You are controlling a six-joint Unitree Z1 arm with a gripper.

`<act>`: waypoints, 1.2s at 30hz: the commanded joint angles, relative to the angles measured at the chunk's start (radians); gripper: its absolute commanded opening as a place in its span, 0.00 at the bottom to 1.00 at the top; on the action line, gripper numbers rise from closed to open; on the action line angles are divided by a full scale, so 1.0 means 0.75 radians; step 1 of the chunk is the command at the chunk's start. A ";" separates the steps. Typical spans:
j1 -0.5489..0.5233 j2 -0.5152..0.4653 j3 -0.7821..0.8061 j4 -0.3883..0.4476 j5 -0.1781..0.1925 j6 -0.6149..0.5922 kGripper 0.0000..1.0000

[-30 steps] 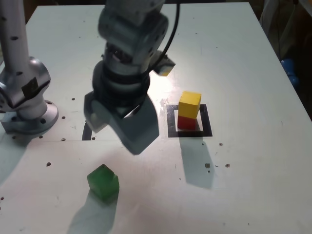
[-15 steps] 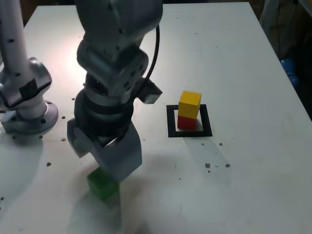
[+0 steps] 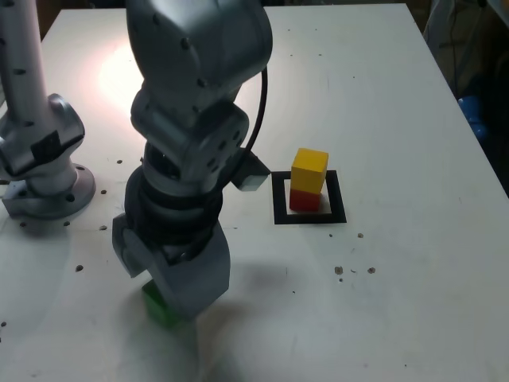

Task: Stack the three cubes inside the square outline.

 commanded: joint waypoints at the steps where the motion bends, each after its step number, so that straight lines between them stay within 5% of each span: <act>1: -0.006 0.013 -0.010 -0.001 -0.004 -0.006 0.63; 10: -0.018 0.018 -0.033 -0.008 0.008 -0.013 0.29; 28: -0.022 0.019 -0.044 0.021 0.015 -0.013 0.25; 36: 0.002 0.000 -0.132 0.158 0.060 -0.007 0.25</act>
